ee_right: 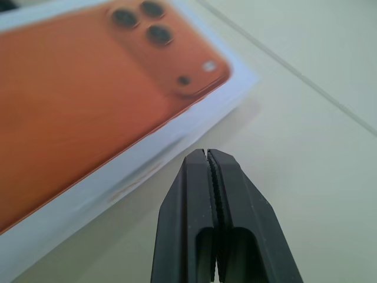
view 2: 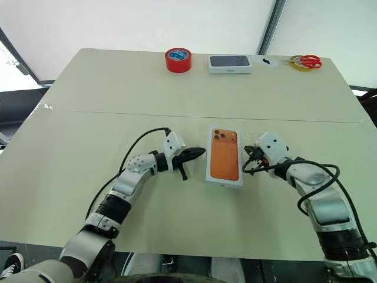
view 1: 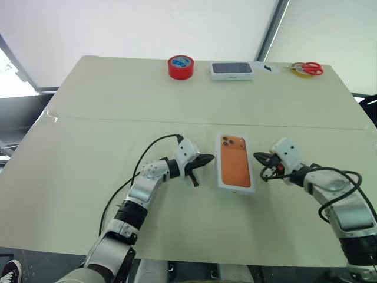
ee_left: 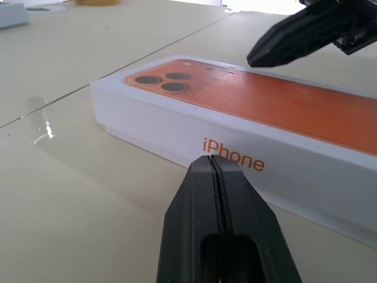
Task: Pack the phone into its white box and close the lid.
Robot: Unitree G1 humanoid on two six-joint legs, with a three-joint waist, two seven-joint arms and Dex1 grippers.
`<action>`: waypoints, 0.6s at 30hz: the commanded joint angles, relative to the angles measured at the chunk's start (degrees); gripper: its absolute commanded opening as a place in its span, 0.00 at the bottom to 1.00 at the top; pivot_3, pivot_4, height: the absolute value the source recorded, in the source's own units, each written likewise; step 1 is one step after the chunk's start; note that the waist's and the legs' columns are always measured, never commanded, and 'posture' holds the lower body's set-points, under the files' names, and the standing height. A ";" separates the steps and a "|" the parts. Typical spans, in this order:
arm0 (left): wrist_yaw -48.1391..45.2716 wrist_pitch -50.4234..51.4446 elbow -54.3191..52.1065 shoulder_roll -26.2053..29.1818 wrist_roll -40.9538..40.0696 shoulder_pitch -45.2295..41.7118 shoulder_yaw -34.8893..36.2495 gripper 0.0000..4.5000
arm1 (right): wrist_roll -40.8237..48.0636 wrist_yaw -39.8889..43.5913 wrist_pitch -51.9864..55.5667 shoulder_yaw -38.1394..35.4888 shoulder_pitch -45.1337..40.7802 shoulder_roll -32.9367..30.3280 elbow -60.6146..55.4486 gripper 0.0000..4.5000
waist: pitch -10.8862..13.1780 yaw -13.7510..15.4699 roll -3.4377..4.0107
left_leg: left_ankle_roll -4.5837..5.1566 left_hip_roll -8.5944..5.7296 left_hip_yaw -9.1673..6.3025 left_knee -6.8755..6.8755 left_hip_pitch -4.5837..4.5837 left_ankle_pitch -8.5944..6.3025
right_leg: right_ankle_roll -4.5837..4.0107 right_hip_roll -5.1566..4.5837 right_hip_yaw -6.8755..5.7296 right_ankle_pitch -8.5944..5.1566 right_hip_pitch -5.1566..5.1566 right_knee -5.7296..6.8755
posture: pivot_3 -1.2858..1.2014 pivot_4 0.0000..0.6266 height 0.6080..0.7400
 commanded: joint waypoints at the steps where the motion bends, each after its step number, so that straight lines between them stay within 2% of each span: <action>1: 2.13 4.40 -5.75 -2.07 -4.01 -4.60 2.63 0.00 | 5.78 3.51 -0.09 -3.11 -1.45 1.10 -2.84 0.02 | 0.00 0.16 0.00 | 0.00 0.00 -0.02 0.02 0.00 0.00 | 0.00 0.00 -0.01 0.00 0.01 0.00 | 0.52 0.24 0.92; 6: 4.48 3.37 0.30 -4.65 1.92 -8.31 -2.25 0.00 | 2.79 8.98 -1.98 3.63 1.76 -0.52 -5.85 0.02 | -0.01 0.09 0.00 | 0.04 -0.08 -0.02 0.04 0.00 -0.02 | 0.02 0.00 -0.02 0.00 0.07 -0.01 | 0.52 0.24 0.92; 8: 1.61 9.64 3.09 -4.40 1.14 -8.49 -3.42 0.00 | -2.69 9.60 -2.91 8.12 3.66 -2.92 -5.14 0.02 | -0.02 0.01 0.02 | 0.04 -0.10 0.01 0.04 0.00 -0.02 | 0.03 0.00 -0.02 0.01 0.05 -0.01 | 0.52 0.24 0.92; 11: 3.37 10.69 6.51 -1.49 7.24 -7.80 -7.28 0.00 | -10.28 8.96 -6.98 12.82 6.43 -5.68 -3.79 0.02 | -0.13 -0.11 -0.09 | 0.04 -0.07 0.04 0.04 0.03 -0.02 | 0.05 0.16 -0.01 -0.01 -0.01 0.06 | 0.52 0.24 0.92; 13: 2.29 10.35 6.43 0.95 9.14 -6.33 -9.16 0.00 | -10.21 8.17 -7.00 12.47 6.87 -4.98 -3.55 0.02 | -0.48 -0.11 -0.23 | 0.04 0.05 -0.01 0.02 0.27 -0.03 | 0.05 0.20 0.01 -0.01 0.26 -0.01 | 0.52 0.24 0.92; 16: 0.55 12.14 4.41 1.74 5.95 -4.98 -7.19 0.00 | -7.57 8.71 -4.45 11.18 6.56 -3.81 -3.73 0.02 | -0.81 -0.17 -0.22 | 0.25 0.11 -0.02 -0.22 1.01 -0.21 | 0.03 0.16 0.03 -0.02 1.05 -0.35 | 0.52 0.24 0.92; 17: 0.55 13.01 3.30 1.74 4.28 -4.80 -5.53 0.09 | -3.42 10.20 -1.31 9.62 6.10 -3.19 -4.38 0.10 | -0.84 -0.17 -0.21 | 0.25 0.11 -0.04 -0.23 1.03 -0.23 | 0.02 0.13 0.04 -0.02 1.06 -0.37 | 0.52 0.24 0.92; 18: -0.42 13.05 1.74 2.02 2.81 -4.46 -4.47 0.12 | -0.28 11.34 0.22 8.21 5.63 -2.58 -4.86 0.14 | -0.84 -0.13 -0.21 | 0.24 0.11 -0.05 -0.22 1.02 -0.23 | 0.02 0.09 0.05 -0.02 1.05 -0.36 | 0.52 0.24 0.92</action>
